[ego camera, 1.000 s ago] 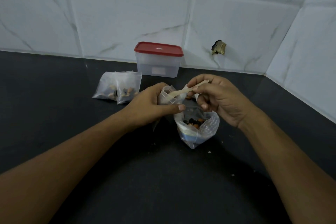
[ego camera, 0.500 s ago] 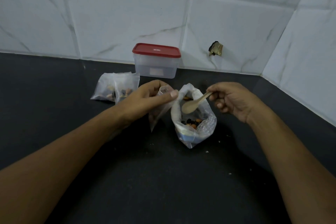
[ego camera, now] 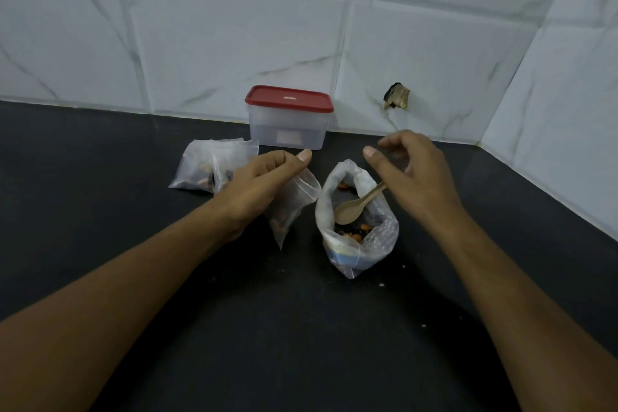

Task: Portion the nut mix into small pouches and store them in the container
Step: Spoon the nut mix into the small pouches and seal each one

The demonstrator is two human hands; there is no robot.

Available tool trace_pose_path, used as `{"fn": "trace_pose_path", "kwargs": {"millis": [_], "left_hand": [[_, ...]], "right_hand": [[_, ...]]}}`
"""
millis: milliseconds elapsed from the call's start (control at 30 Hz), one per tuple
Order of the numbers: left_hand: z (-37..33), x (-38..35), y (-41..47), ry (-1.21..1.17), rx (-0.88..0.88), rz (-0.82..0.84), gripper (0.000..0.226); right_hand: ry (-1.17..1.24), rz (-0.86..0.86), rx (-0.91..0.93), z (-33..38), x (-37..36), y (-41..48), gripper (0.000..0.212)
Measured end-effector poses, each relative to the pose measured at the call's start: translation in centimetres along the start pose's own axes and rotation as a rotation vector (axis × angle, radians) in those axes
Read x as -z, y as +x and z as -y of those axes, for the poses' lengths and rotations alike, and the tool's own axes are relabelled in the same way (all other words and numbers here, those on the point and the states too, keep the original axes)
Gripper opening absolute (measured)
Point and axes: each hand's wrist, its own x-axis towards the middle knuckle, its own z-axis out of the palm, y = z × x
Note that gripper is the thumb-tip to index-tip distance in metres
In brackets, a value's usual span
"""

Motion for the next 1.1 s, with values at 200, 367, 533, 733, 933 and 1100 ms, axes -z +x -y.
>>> {"fn": "trace_pose_path", "kwargs": {"millis": [200,367,533,733,933,1100], "left_hand": [[0.4,-0.3,0.2,-0.004,-0.094,-0.027,0.05],[0.4,-0.5,0.1,-0.058,-0.137,-0.036,0.035],[0.0,-0.5,0.2,-0.099,-0.171,-0.057,0.041],[-0.7,0.9,-0.2,-0.137,-0.135,0.063,0.021],[-0.7,1.7,0.4,-0.288,-0.148,-0.11,0.011],[0.1,2.3,0.6,-0.02,-0.052,-0.04,0.018]], "right_hand": [[0.067,0.244,0.208,4.6,-1.7,-2.0,0.053],[0.114,0.37,0.2,5.4,-3.0,-2.8,0.045],[0.339,0.333,0.086,5.2,-2.7,-2.5,0.023],[0.495,0.208,0.004,4.9,-2.6,-2.4,0.024],[0.421,0.235,0.021,5.0,-3.2,-2.6,0.031],[0.364,0.186,0.028,4.6,-3.0,-2.5,0.026]]}}
